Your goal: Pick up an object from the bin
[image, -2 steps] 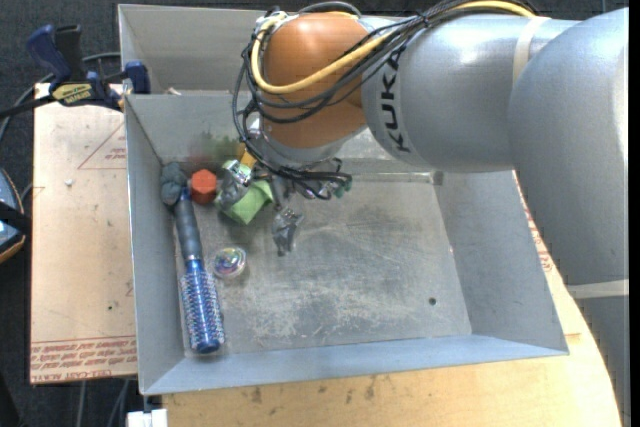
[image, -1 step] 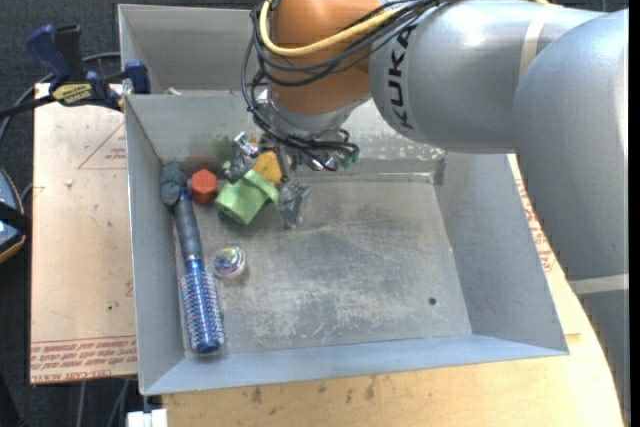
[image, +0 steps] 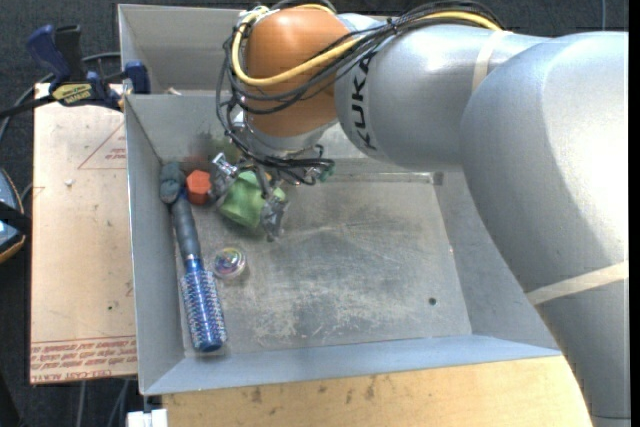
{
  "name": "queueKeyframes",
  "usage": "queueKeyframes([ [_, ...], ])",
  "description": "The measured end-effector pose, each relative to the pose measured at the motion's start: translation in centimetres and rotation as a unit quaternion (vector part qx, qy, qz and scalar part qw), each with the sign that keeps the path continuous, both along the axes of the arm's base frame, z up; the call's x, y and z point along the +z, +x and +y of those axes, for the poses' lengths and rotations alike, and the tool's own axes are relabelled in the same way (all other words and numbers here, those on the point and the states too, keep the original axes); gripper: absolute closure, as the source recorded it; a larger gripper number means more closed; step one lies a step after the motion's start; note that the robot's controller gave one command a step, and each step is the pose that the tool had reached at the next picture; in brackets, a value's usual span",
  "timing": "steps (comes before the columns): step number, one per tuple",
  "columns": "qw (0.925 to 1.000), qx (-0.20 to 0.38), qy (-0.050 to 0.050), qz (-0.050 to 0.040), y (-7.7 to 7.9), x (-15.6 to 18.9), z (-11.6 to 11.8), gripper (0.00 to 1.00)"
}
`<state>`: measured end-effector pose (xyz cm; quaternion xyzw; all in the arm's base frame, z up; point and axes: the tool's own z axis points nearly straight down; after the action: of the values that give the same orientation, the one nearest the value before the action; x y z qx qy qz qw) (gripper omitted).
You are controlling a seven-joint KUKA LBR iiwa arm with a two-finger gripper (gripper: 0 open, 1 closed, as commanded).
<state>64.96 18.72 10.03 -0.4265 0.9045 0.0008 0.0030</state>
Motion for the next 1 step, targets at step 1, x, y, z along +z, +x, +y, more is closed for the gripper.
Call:
queueKeyframes([
  [1,0.9987,-0.051,0.001,-0.0009,-0.78,-2.51,-0.30,0.00],
])
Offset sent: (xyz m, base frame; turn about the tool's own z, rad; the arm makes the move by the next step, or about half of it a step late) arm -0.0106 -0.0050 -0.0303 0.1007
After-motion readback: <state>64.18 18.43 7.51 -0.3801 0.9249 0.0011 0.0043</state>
